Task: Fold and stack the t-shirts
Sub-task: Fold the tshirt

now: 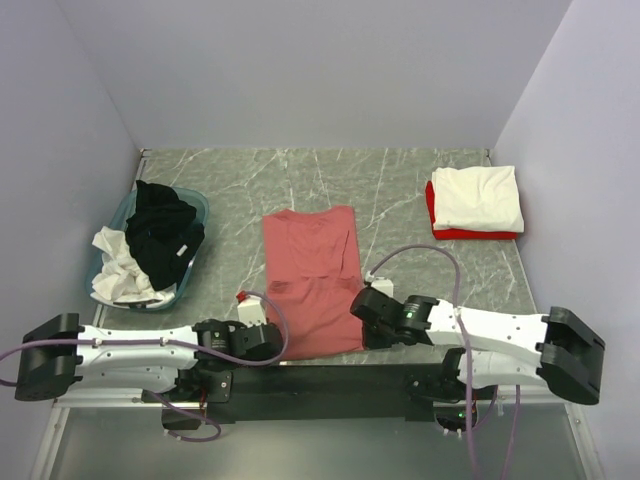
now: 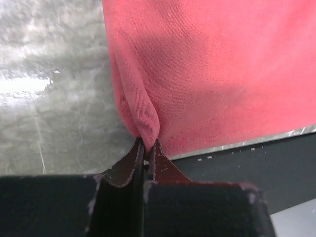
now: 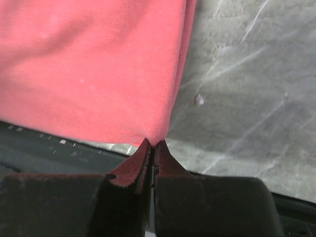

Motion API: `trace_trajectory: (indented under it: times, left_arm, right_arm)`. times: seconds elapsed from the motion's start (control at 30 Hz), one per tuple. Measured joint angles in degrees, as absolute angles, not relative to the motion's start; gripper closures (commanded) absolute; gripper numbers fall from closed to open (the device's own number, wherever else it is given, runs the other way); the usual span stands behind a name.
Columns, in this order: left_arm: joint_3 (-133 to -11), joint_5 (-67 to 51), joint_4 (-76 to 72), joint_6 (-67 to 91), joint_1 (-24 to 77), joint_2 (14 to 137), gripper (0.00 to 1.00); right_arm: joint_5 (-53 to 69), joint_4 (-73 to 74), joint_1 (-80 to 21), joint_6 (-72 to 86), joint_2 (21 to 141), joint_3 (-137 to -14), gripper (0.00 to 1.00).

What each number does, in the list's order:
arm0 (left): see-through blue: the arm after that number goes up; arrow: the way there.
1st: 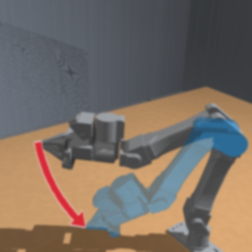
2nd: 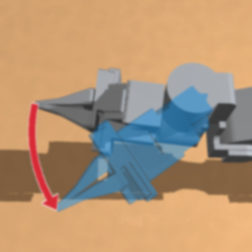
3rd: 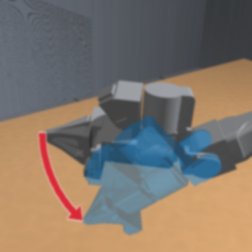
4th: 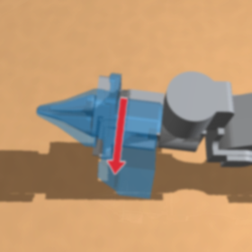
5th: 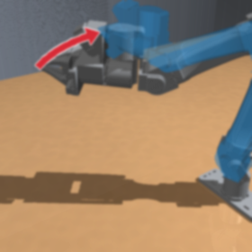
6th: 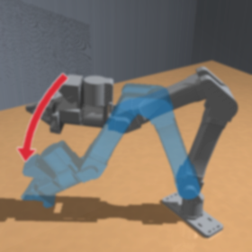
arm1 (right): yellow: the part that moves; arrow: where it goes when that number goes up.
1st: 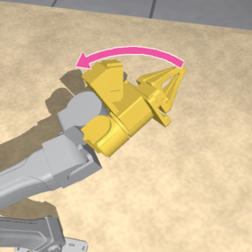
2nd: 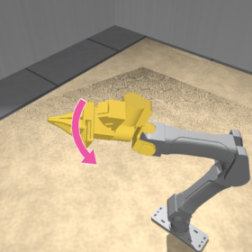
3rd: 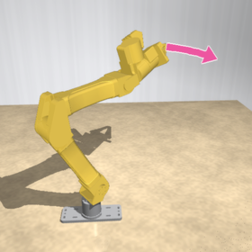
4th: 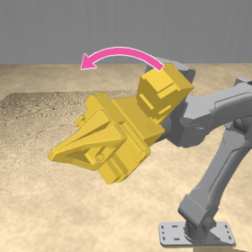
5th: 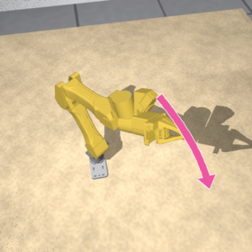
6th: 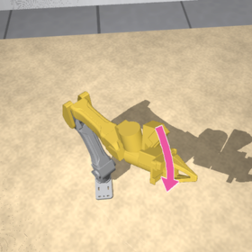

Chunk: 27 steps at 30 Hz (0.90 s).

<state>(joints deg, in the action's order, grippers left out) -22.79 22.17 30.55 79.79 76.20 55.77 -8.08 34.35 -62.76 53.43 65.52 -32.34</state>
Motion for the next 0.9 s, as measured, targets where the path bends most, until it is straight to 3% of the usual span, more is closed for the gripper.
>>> trace_trajectory:
  times: [0.4,0.9]
  left_arm:
    - [-32.1,25.7,33.7,81.1,76.0,58.4,0.99]
    - [-35.8,27.9,31.3,67.3,60.8,54.2,0.99]
  right_arm:
    - [-11.8,39.1,-63.4,52.5,61.1,-37.2,1.0]
    - [-16.4,38.1,-52.6,38.7,67.3,-51.5,1.0]
